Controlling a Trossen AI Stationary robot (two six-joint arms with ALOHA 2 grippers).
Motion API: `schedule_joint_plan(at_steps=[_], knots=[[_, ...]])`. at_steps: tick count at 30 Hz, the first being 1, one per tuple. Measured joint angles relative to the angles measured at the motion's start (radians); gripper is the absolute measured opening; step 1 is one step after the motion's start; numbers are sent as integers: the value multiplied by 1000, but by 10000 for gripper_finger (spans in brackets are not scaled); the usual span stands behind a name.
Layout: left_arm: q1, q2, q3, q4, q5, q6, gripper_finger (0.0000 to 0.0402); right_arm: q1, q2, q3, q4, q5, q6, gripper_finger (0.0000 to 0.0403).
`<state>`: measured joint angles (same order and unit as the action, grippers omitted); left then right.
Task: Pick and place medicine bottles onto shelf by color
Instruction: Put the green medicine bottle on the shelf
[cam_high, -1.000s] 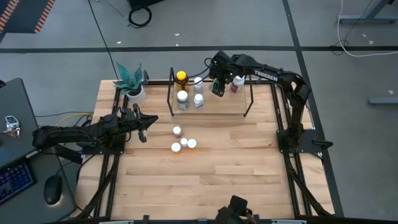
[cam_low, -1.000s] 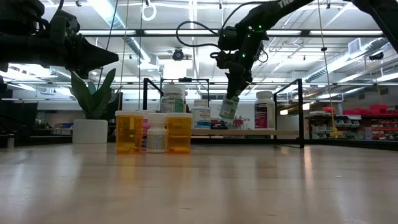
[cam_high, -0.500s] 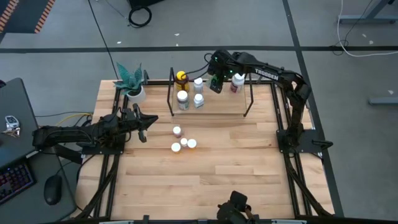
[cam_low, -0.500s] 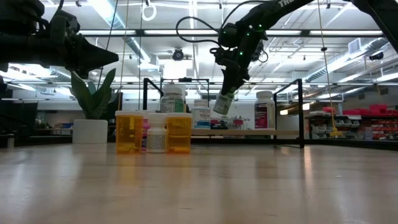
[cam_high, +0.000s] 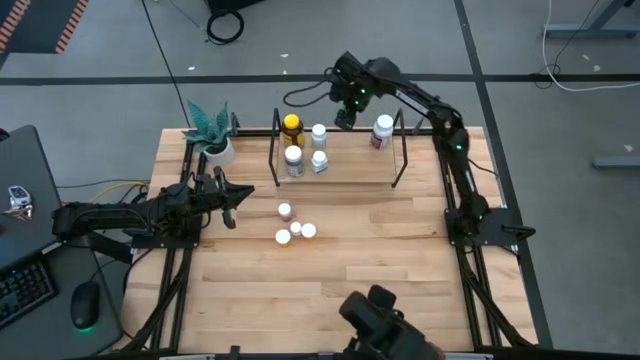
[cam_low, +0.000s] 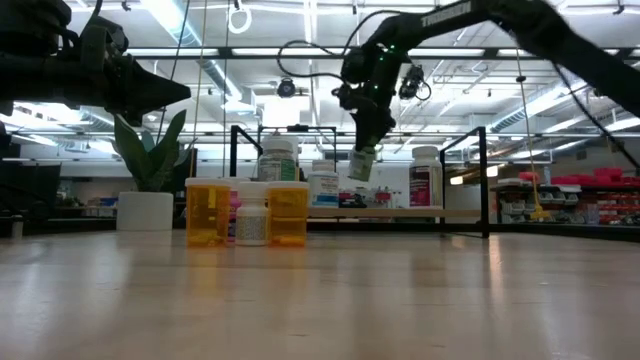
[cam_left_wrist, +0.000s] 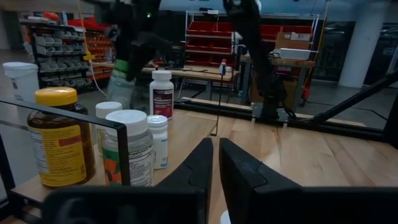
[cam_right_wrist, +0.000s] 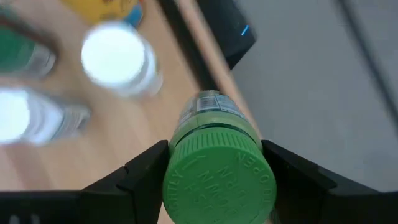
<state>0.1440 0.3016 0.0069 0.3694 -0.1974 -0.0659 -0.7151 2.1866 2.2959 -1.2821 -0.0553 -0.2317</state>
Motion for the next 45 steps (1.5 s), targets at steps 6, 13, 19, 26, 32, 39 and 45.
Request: schedule_joint_plan(at_steps=[6, 13, 19, 26, 32, 39, 45], knots=[[0, 0, 0, 0, 0, 0, 40, 23, 77, 32, -131, -18, -30, 245], [0, 0, 0, 0, 0, 0, 32, 50, 108, 31, -139, -20, -48, 245], [0, 0, 0, 0, 0, 0, 33, 65, 113, 31, -113, -19, -56, 245], [0, 1, 0, 0, 0, 0, 40, 80, 120, 28, -89, -17, -60, 245], [0, 1, 0, 0, 0, 0, 34, 85, 120, 19, -77, -22, -64, 245], [0, 1, 0, 0, 0, 0, 32, 95, 120, 19, -80, -25, -67, 270], [0, 1, 0, 0, 0, 0, 40, 94, 120, 19, -80, -17, -60, 304]])
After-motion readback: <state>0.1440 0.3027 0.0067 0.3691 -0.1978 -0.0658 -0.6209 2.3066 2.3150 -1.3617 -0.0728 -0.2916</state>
